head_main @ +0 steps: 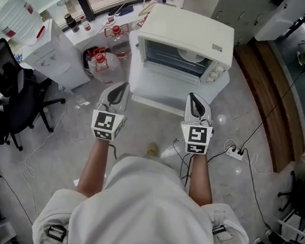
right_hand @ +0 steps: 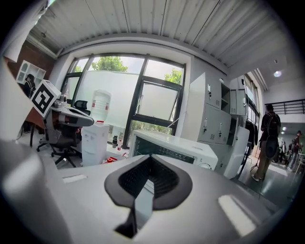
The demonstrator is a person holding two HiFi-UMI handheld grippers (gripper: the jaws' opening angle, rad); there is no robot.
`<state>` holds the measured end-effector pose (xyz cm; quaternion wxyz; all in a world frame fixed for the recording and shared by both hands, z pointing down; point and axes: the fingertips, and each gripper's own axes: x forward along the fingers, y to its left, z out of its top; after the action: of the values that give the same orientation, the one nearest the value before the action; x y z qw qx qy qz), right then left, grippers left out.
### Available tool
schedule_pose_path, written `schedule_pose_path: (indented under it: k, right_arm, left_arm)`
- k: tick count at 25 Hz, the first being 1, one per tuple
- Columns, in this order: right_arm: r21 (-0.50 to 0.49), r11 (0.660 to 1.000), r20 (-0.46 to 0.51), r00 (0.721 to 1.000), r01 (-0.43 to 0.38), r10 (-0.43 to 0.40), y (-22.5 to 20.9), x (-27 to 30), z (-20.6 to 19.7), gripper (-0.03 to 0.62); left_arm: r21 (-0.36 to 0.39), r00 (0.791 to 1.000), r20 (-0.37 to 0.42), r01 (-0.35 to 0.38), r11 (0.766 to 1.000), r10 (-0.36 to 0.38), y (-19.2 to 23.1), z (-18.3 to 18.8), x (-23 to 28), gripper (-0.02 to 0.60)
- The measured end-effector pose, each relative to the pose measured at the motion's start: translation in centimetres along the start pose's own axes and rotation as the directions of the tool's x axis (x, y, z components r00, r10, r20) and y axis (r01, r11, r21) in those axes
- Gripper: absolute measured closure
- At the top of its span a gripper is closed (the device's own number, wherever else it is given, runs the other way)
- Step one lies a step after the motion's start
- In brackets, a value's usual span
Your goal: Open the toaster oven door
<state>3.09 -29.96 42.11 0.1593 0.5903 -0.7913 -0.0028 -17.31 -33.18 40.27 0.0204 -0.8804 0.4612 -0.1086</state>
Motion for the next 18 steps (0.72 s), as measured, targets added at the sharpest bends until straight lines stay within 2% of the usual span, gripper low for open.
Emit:
schedule_pose_path:
  k: [9,18]
  right_arm:
    - [0.017,1.000,0.016,1.000,-0.006,0.006,-0.7,-1.0,0.8,0.592]
    - [0.028,1.000,0.038,0.999,-0.002,0.001,-0.6,-1.1,1.8,0.592]
  left_arm:
    - [-0.023,0.999,0.036,-0.009,1.000,0.010,0.3,1.5,-0.5,0.583]
    - [-0.009,0.999,0.051,-0.015,1.000,0.015,0.9,2.5,-1.5,0.583]
